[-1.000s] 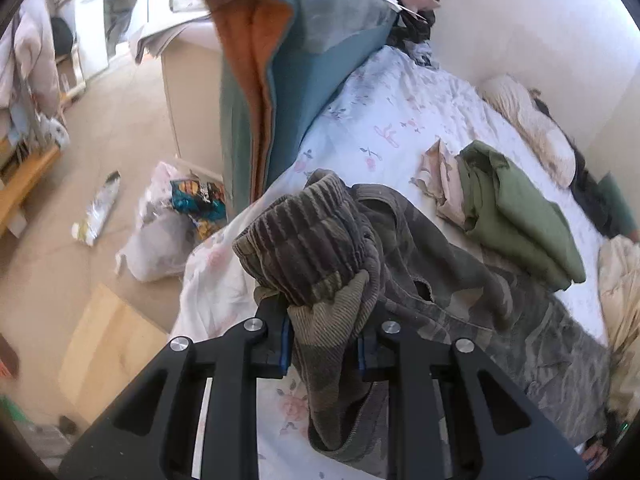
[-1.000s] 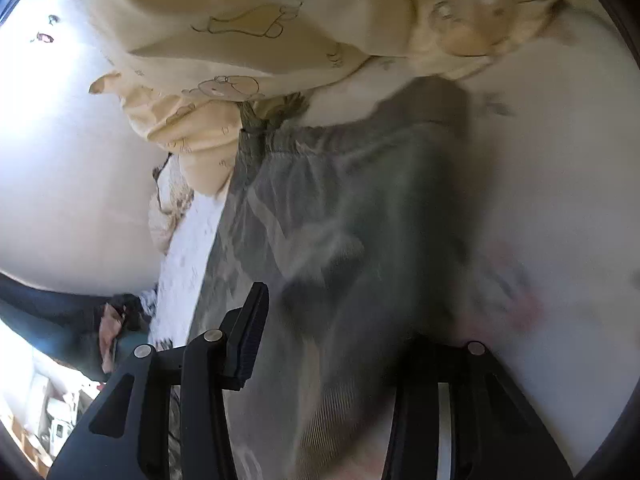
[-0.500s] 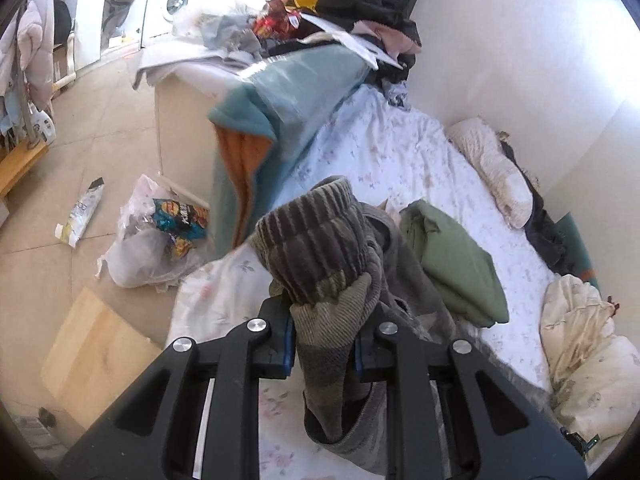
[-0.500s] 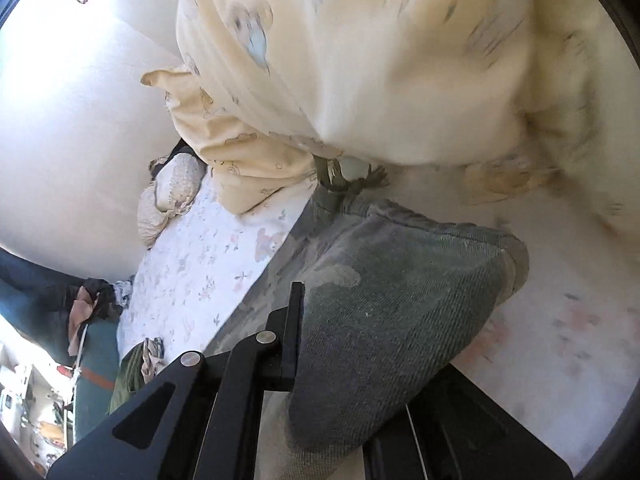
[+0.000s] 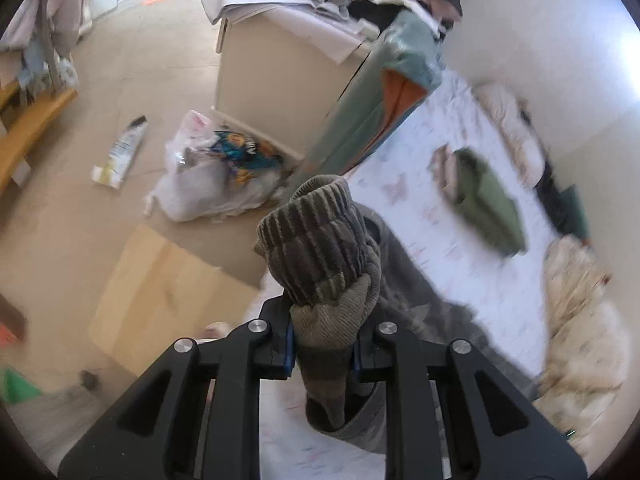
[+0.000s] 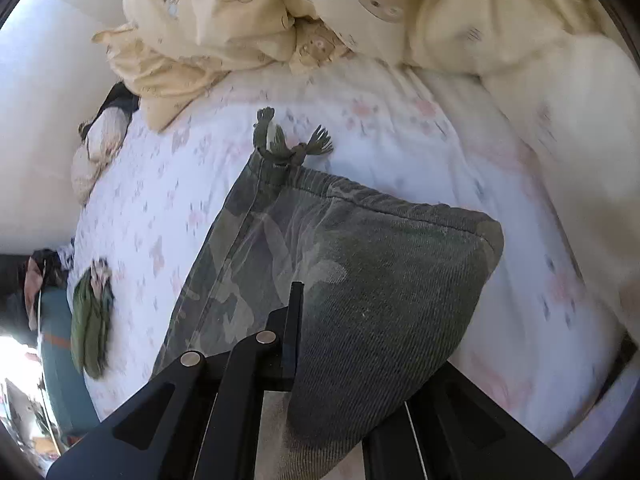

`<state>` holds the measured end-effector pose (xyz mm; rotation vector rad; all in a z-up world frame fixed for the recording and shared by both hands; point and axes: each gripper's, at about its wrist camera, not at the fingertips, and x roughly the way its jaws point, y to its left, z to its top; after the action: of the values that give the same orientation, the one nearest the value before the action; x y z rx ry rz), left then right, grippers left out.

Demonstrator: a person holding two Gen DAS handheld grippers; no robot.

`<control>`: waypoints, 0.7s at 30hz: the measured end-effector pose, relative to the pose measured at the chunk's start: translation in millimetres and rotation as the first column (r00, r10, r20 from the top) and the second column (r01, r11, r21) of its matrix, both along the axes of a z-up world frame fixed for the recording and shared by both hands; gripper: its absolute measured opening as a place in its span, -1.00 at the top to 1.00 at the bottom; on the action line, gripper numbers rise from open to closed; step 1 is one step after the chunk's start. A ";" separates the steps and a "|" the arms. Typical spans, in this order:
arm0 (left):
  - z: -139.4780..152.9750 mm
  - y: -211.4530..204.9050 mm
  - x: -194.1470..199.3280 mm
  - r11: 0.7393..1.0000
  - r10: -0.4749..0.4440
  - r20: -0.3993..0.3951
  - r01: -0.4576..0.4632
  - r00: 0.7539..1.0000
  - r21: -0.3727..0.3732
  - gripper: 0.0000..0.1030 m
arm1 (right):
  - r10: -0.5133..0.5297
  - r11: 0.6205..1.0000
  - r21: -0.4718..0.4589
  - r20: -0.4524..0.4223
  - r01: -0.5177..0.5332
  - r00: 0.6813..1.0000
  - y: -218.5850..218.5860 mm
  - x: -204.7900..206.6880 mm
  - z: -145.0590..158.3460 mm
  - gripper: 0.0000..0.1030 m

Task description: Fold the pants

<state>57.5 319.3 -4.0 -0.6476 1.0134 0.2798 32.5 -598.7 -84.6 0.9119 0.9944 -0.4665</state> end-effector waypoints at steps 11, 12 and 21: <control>-38.3 -13.9 5.8 0.999 -0.037 -0.133 0.041 0.990 0.026 0.65 | -0.043 0.932 -0.335 -0.489 -0.142 0.871 14.2 3.6 -19.6 -0.19; -36.9 -16.6 6.9 0.998 -0.042 -0.129 0.047 0.991 0.036 0.65 | -0.057 0.913 -0.375 -0.511 -0.162 0.858 15.7 4.7 -13.9 -0.19; -15.2 -44.3 23.0 0.989 -0.106 -0.061 0.111 0.992 0.096 0.65 | 0.419 0.849 -0.369 0.034 -0.379 0.907 197.7 39.5 91.7 -0.07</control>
<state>80.4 275.0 -19.2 -0.4947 1.0777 0.2522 72.0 -401.0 7.1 0.3825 0.9268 -0.2225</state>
